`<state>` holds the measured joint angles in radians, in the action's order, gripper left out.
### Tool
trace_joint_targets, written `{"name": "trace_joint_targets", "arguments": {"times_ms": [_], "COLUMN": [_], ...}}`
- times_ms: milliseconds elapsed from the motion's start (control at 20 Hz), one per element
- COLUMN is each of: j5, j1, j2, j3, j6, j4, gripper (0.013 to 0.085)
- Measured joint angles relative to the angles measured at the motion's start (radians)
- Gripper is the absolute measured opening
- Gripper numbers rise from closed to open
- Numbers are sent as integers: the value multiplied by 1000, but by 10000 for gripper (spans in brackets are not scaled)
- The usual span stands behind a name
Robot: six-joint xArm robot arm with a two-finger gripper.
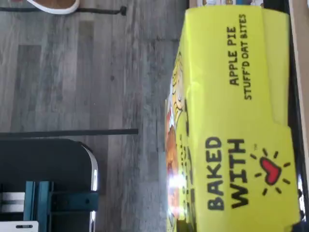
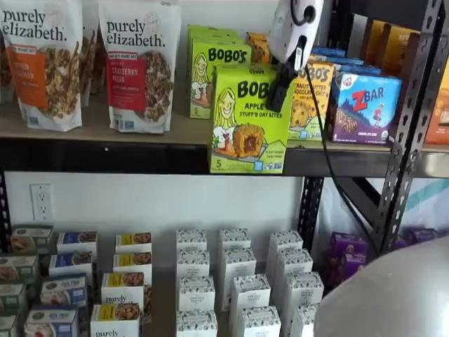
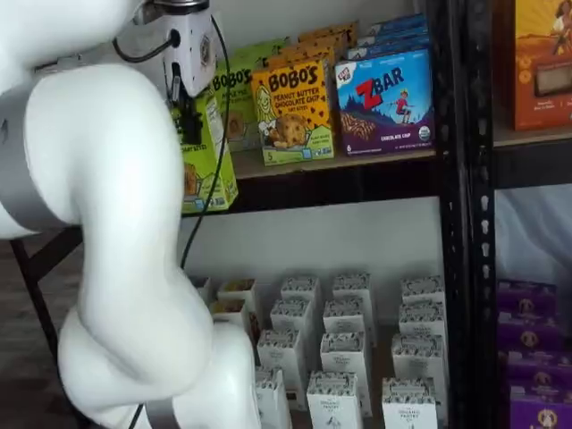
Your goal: Pick the green box on the top shelf, the fourth from the left
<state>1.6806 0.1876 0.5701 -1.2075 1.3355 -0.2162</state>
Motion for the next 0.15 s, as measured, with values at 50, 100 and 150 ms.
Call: {"name": "trace_joint_targets", "arguments": {"times_ms": [50, 100, 150], "j5": [-4, -8, -12], "j1": [-1, -3, -6], "j2": [8, 15, 25], "j3": [11, 22, 35], "j6": [2, 5, 8], "j4": [2, 4, 6], "gripper": [290, 290, 290]}}
